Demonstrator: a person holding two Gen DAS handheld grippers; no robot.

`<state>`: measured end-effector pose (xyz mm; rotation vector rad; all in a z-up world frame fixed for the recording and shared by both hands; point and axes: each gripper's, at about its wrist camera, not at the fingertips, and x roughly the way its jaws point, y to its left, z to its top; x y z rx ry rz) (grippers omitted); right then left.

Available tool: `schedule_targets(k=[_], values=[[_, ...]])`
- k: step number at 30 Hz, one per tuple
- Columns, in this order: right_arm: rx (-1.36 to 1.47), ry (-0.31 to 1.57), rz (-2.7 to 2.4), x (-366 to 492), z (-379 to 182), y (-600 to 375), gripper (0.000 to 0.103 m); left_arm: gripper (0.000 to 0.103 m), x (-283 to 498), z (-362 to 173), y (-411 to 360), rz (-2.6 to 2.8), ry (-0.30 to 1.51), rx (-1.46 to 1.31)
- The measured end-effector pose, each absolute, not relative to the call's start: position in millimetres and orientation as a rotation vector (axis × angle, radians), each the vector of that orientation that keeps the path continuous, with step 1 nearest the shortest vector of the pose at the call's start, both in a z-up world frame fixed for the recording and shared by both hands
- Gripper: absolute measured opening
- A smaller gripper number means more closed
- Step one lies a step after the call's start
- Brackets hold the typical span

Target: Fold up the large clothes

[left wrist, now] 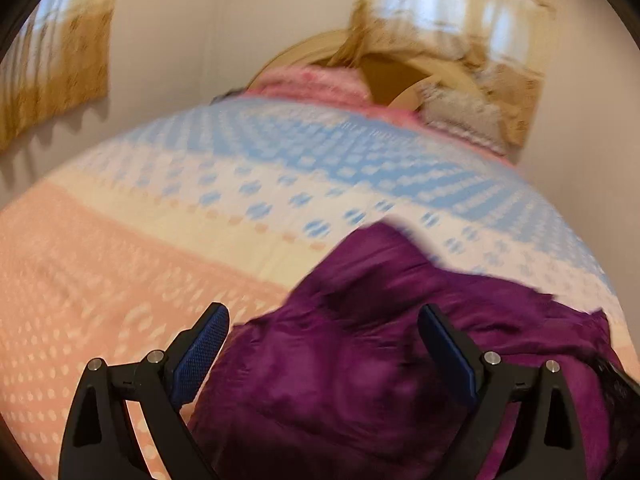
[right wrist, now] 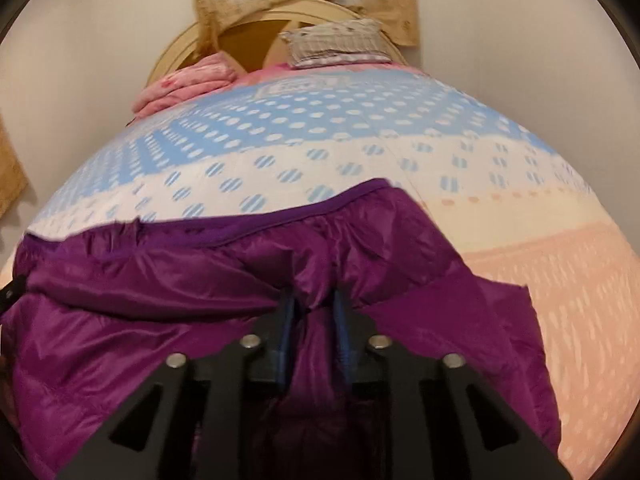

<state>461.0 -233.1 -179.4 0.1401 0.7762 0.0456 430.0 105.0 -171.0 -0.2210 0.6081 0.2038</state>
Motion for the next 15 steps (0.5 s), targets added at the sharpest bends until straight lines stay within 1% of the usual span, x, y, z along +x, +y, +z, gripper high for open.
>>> schedule_targets(k=[1, 4, 6, 9, 11, 13, 15], values=[[0.164, 0.763, 0.049, 456.5, -172.8, -234.4, 0.056, 0.096, 423.9, -164.8, 95.5, 0.178, 0.581, -0.183], [0.147, 0.741, 0.085, 447.0, -153.4, -219.3, 0.057, 0.096, 418.5, -154.2, 65.3, 0.109, 0.552, -0.064], [0.108, 0.761, 0.172, 446.9, -147.5, -195.9, 0.057, 0.096, 424.5, -155.1, 44.8, 0.068, 0.554, 0.006], [0.000, 0.847, 0.262, 464.5, -163.0, -161.2, 0.056, 0.096, 449.5, -175.4, 28.6, 0.103, 0.634, 0.115], [-0.036, 0.879, 0.237, 479.8, -181.8, -156.5, 0.054, 0.096, 464.5, -184.3, 41.4, 0.158, 0.680, 0.065], [-0.012, 0.800, 0.149, 487.1, -186.7, -169.0, 0.054, 0.096, 469.5, -186.4, 66.0, 0.182, 0.692, -0.085], [0.098, 0.763, 0.126, 488.5, -189.2, -186.5, 0.054, 0.096, 469.5, -190.4, 82.1, 0.187, 0.696, -0.192]])
